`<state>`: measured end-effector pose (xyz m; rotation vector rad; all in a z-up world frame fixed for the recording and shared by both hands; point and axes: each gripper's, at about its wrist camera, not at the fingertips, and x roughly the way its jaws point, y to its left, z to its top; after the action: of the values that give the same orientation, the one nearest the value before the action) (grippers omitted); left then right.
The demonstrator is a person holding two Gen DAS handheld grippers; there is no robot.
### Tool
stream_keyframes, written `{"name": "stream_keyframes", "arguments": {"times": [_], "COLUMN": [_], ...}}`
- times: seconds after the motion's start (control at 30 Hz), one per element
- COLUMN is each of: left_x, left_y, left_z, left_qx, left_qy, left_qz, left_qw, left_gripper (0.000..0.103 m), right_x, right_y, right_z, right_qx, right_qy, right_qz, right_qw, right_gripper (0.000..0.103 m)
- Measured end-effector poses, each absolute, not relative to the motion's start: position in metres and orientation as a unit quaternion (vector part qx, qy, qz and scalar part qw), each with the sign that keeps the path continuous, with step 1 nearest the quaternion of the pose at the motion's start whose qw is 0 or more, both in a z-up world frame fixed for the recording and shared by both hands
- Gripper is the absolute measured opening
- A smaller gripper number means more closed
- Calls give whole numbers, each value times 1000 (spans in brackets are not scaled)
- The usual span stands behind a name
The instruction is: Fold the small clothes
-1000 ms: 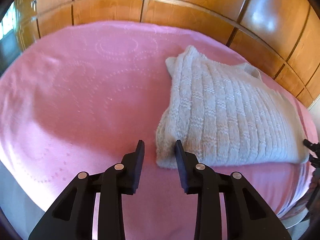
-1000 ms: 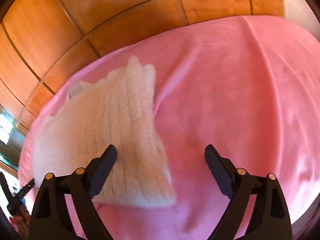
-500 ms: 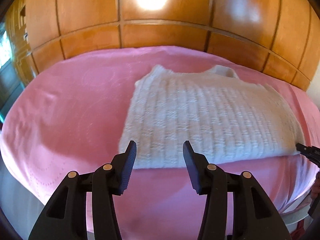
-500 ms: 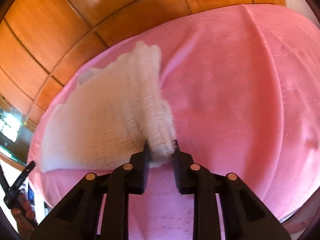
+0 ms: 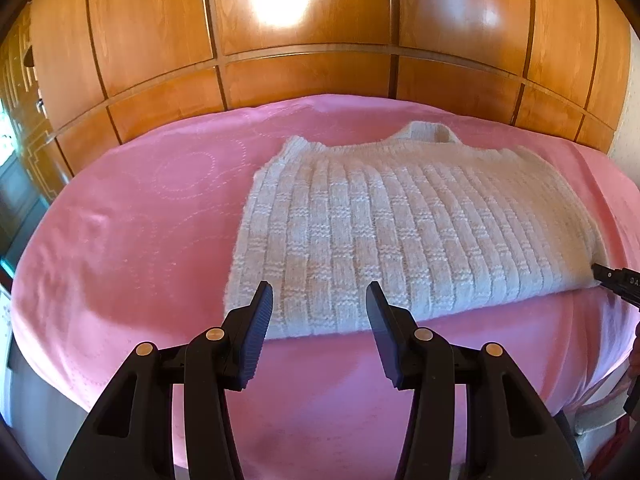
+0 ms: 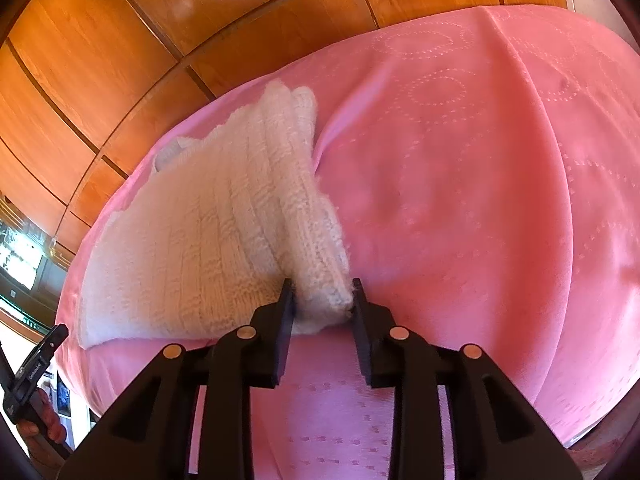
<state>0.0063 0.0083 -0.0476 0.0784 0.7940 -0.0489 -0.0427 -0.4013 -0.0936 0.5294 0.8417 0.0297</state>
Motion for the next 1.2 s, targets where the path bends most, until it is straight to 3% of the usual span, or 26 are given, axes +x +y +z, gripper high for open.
{"name": "stream_keyframes", "arguments": {"times": [0.47,0.57,0.67,0.87,1.2], "left_x": [18,25,41,78,166], "left_y": [34,55,92,130,120], "left_z": [-49,-50,-51,-53,-91], "left_qx": [36,-14,-96,-167,-214], "left_qy": [386,399,419,435,493], "left_qz": [0,-19,-41,-79,-115], "left_qw": [922,917,902,881,836], "left_gripper": [48,48,48,48,47], "right_x": [-41,-40,-38,-33,-32], "right_y": [-398,-398,-393,-380,-377], "right_z": [-92,-92,-91,-89,-90], "right_qx": [253,256,252,222,214], "right_qy": [407,409,412,418,420], "right_qz": [11,16,25,35,34], "right_qw": [878,876,875,880,881], "right_gripper": [32,38,50,68,72]}}
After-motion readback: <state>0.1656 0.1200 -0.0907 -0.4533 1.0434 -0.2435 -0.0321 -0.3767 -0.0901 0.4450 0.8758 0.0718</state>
